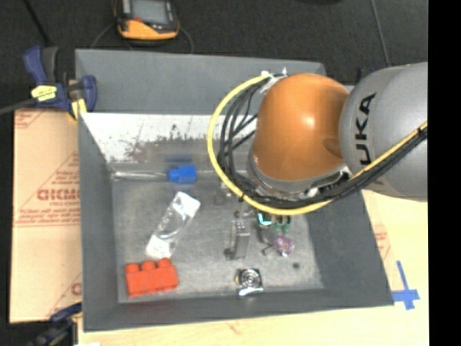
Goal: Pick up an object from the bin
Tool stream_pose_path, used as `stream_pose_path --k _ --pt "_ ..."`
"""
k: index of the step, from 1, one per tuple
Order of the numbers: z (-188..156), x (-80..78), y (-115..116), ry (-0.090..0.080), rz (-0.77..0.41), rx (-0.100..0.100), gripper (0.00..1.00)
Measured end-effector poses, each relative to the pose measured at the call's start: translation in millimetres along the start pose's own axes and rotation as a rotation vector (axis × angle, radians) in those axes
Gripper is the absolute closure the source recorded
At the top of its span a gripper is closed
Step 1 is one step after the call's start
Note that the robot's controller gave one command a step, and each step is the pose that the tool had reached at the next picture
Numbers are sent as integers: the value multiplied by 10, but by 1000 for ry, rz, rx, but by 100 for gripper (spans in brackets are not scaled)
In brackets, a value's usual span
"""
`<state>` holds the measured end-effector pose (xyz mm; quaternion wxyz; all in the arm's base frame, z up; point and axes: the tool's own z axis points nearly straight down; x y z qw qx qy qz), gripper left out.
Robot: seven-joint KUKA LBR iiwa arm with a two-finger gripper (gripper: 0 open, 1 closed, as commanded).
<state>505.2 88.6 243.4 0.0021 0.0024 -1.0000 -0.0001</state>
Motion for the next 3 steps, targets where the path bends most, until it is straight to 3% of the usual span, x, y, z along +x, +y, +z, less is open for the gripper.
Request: stream_pose_path --k 1,2,3 --pt "712 205 742 1 -61 -2 0" --pt "1737 229 1213 -22 -90 -6 0" --pt "1724 259 1193 -10 -86 -2 100"
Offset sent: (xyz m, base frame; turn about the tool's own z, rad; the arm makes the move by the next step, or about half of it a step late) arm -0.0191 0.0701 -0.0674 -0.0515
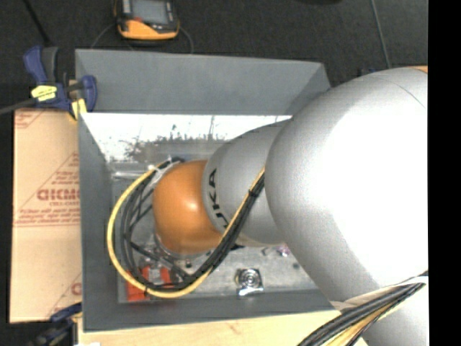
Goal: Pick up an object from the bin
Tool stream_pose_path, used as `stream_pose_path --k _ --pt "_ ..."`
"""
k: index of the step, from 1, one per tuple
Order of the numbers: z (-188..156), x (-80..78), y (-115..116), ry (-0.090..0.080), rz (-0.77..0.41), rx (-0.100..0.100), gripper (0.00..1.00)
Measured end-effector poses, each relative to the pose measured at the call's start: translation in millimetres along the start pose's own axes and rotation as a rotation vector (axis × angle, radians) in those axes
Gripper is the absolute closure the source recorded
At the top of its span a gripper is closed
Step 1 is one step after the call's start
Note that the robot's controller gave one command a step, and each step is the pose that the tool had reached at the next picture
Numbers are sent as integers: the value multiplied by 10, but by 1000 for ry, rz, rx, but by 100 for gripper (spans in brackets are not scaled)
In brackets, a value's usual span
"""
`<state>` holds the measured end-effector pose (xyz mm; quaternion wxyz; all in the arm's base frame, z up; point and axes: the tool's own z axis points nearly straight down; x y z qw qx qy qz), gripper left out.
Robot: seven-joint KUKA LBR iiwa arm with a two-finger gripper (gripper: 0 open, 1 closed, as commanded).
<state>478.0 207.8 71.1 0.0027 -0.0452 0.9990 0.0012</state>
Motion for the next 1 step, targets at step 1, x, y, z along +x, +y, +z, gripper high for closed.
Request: stream_pose_path --k 1 --pt "-1581 -15 140 -4 3 -2 100"
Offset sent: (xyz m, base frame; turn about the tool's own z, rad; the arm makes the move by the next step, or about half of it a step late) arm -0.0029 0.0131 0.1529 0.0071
